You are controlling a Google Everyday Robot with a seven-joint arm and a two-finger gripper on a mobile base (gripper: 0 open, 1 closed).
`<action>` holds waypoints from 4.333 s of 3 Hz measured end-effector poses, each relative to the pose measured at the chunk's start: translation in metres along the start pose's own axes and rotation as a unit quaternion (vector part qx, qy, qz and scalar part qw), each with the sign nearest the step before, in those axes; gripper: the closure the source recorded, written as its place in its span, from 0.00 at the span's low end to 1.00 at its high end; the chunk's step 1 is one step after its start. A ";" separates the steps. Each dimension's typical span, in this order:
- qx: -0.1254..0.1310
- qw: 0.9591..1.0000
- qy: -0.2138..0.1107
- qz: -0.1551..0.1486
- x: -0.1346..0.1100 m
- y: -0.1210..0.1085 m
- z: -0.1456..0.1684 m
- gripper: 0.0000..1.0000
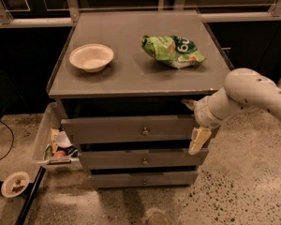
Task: Open top drawer
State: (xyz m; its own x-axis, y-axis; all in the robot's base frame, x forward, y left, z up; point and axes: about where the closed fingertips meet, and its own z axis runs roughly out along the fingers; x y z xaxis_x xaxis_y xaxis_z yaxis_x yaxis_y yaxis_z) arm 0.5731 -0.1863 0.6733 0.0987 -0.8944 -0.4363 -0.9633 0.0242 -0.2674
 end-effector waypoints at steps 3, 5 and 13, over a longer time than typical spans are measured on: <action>0.020 1.000 -0.015 -0.007 0.022 0.007 0.017 0.00; 0.057 0.998 -0.016 -0.031 0.040 -0.014 0.027 0.00; 0.033 0.998 -0.033 -0.031 0.036 -0.002 0.017 0.39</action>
Offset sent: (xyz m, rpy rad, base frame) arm -0.0045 -0.0138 -0.0302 0.0288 -0.0271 -0.0051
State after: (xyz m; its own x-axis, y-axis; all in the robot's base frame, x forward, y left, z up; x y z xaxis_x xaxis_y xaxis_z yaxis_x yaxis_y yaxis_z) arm 0.5832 -0.2111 0.6431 0.1765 -0.8641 -0.4713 -0.9365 -0.0001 -0.3506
